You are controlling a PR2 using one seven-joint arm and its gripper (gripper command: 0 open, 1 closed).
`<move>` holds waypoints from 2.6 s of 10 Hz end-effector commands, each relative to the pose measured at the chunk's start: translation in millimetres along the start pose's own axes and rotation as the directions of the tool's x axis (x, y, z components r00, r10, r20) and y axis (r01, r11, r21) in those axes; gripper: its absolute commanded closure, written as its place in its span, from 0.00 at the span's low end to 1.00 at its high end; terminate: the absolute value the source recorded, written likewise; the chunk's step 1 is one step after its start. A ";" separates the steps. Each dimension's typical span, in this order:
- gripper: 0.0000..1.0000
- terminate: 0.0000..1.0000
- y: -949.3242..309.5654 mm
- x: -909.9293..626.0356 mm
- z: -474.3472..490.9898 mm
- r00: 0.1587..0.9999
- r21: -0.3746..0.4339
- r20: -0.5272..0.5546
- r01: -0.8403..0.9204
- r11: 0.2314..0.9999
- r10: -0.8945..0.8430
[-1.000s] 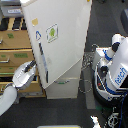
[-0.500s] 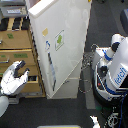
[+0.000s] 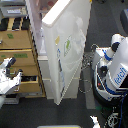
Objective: Opening the fridge
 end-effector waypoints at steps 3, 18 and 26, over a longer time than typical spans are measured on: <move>0.00 0.00 106.1 62.5 -395.7 0.848 -0.092 -0.525 -0.144 0.985 0.074; 0.00 0.00 -450.0 389.3 -52.1 0.888 -0.062 -0.224 0.398 0.915 -0.401; 0.00 0.00 -135.0 144.2 -147.5 0.972 -0.019 -0.235 0.011 1.000 -0.015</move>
